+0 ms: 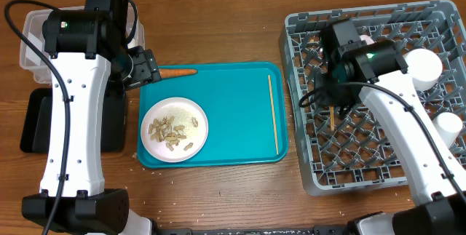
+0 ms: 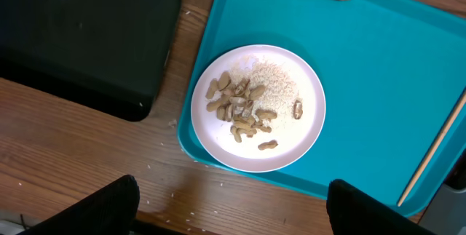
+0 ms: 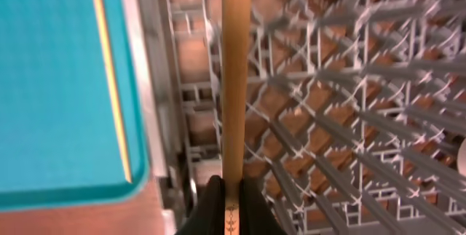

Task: Sort waste into correct bins and load items into the dishwasher

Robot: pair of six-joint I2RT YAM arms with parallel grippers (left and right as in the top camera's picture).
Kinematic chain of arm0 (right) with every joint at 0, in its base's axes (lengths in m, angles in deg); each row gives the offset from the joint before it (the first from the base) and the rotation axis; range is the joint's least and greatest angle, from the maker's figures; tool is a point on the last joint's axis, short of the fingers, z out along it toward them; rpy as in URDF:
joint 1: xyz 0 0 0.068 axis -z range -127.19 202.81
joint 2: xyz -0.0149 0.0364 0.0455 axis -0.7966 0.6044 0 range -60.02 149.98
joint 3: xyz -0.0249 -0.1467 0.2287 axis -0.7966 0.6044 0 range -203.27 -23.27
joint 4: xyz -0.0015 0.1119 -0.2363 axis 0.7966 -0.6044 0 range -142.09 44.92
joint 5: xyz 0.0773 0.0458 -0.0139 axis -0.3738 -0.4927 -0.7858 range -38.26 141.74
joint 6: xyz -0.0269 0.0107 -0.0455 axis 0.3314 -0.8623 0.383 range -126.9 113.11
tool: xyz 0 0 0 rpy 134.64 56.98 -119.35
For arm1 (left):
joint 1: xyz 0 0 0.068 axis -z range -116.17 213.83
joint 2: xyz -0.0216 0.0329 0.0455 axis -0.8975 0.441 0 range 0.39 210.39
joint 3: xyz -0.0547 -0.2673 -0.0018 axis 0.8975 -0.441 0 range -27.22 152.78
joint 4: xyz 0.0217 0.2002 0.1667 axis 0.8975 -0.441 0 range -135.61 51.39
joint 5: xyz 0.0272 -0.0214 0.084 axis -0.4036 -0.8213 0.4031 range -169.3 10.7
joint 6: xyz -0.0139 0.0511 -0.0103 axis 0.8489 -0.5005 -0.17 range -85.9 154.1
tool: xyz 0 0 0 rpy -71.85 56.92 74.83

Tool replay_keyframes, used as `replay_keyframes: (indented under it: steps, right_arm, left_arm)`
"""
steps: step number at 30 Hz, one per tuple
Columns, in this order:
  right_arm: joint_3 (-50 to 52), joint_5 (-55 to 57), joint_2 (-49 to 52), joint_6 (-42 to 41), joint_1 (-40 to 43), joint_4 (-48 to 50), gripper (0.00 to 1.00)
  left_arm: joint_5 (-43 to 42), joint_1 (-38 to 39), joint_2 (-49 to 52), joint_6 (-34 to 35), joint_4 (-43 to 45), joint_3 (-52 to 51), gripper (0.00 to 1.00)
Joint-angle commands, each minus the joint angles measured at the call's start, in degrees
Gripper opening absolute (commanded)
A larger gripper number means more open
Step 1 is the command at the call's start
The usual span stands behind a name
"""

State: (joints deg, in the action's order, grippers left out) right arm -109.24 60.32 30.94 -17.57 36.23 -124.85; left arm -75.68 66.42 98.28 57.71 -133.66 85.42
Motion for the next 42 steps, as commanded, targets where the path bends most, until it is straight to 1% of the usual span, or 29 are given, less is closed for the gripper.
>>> replay_keyframes:
  steps: [1,5,9,16,17,20,21,22,29,31,35,39,40,42]
  right_arm:
    - [4.3,-4.4,0.3,4.0,0.2,0.8,0.04]
    - [9.3,-4.9,0.3,4.1,0.0,3.3,0.04]
    - [12.8,-7.8,0.3,4.1,0.0,5.8,0.04]
    - [14.0,-8.3,0.3,4.1,0.0,7.3,0.04]
    - [14.0,-8.3,0.3,4.1,0.0,7.3,0.06]
    - [14.0,-8.3,0.3,4.1,0.0,7.3,0.20]
    - [14.0,-8.3,0.3,4.1,0.0,7.3,0.21]
    - [14.0,-8.3,0.3,4.1,0.0,7.4,0.24]
    - [13.9,-8.3,0.3,3.4,0.0,8.1,0.25]
    - [12.8,-8.3,0.3,3.4,0.0,8.4,0.28]
    - [7.5,-8.5,0.3,3.2,0.0,8.1,0.32]
    - [-0.5,-13.0,0.3,3.2,-1.1,9.0,0.35]
    - [-2.1,-15.1,0.3,3.2,-1.6,10.1,0.38]
    - [-3.5,-18.4,0.3,3.2,-3.0,13.1,0.48]
  left_arm:
    - [-0.5,0.1,0.3,-0.9,-0.1,0.2,0.85]
    - [-0.4,0.0,0.3,-0.9,-0.1,0.2,0.85]
    - [-0.4,0.0,0.3,-0.9,-0.1,0.2,0.85]
    - [-0.5,0.0,0.3,-0.9,-0.1,0.2,0.85]
    - [-0.5,0.0,0.3,-0.9,-0.1,0.2,0.85]
    - [-0.5,0.1,0.3,-0.9,-0.1,0.2,0.85]
    - [-0.5,0.0,0.2,-0.9,-0.1,0.2,0.85]
    - [-0.5,0.1,0.3,-0.9,-0.1,0.2,0.85]
    - [-0.5,0.0,0.3,-0.9,-0.1,0.2,0.85]
    - [-0.5,0.0,0.3,-0.9,-0.1,0.2,0.85]
    - [-0.5,0.0,0.3,-0.9,-0.1,0.2,0.85]
    - [-0.5,0.0,0.3,-0.9,0.0,0.2,0.85]
    - [-0.5,0.0,0.3,-0.9,0.0,0.2,0.85]
    - [-0.5,0.0,0.3,-0.9,0.0,0.2,0.85]
